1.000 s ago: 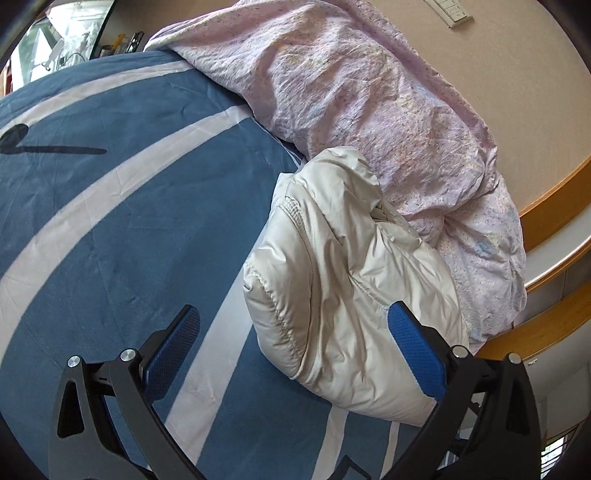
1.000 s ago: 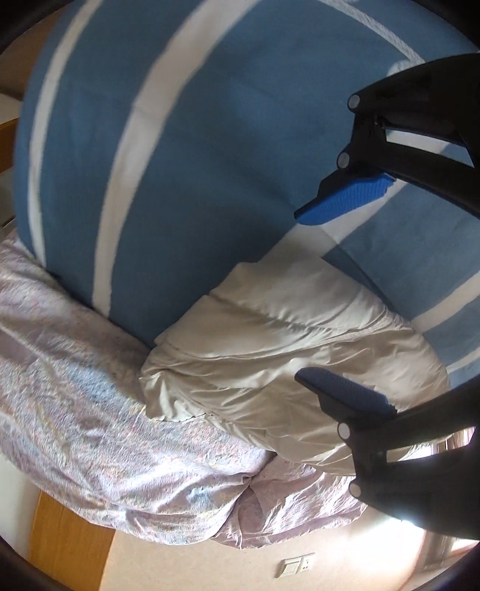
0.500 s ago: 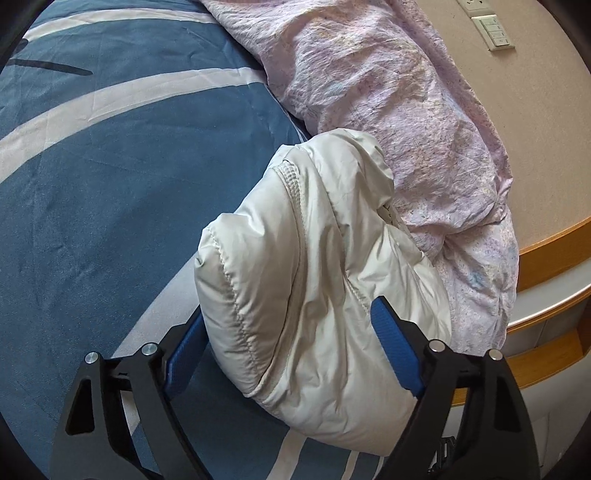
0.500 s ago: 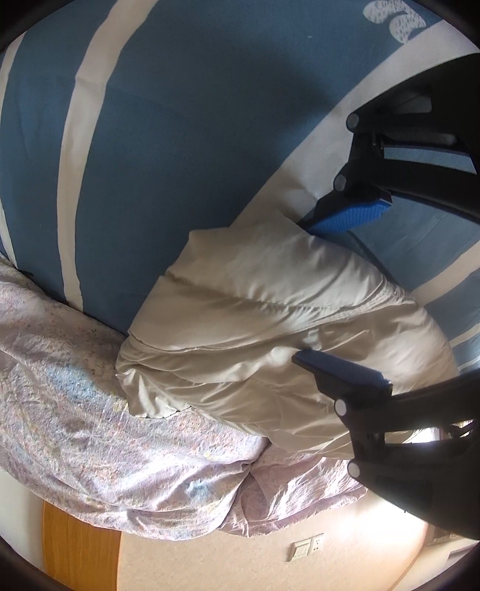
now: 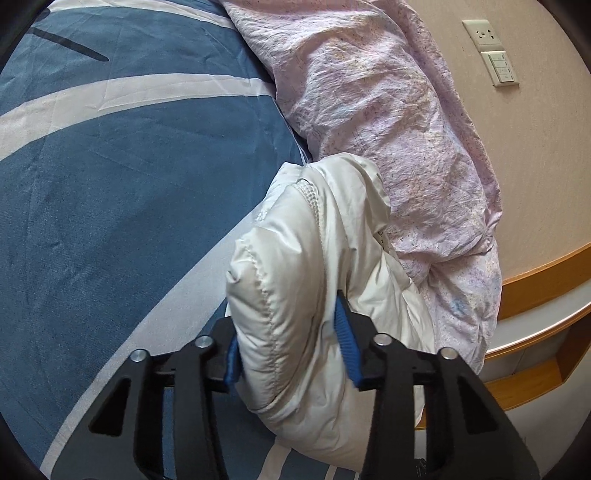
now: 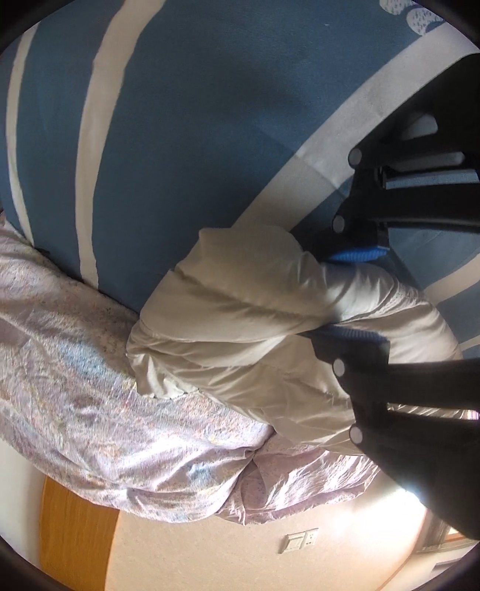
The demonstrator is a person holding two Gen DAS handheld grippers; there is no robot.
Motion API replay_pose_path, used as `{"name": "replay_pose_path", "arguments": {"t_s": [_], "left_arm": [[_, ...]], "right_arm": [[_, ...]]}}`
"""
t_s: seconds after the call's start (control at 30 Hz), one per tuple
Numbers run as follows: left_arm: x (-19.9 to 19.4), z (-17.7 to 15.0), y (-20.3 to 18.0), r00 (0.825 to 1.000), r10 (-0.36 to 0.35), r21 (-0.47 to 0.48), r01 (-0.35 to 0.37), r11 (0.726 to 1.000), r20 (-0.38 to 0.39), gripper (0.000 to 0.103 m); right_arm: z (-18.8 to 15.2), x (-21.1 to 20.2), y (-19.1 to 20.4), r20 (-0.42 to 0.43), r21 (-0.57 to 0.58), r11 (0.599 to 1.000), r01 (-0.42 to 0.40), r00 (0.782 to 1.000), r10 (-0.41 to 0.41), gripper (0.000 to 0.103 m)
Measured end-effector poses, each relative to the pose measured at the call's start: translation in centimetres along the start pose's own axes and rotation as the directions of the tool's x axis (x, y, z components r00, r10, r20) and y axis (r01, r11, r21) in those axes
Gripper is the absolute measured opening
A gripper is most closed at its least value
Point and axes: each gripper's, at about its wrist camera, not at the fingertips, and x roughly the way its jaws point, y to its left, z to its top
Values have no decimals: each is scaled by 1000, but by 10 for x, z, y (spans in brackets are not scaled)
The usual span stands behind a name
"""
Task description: Fold large clothes
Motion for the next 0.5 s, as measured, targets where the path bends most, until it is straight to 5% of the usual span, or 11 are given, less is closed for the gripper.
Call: {"name": "replay_pose_path", "arguments": {"t_s": [0.13, 0.5], "left_arm": [[-5, 4, -2, 999, -41, 5, 41, 999, -5, 25], [-33, 14, -23, 993, -117, 57, 115, 992, 29, 19]], "right_arm": [[1, -4, 7, 12, -35, 999, -4, 1000, 4, 23], [-2, -29, 32, 16, -138, 988, -63, 998, 65, 20]]}}
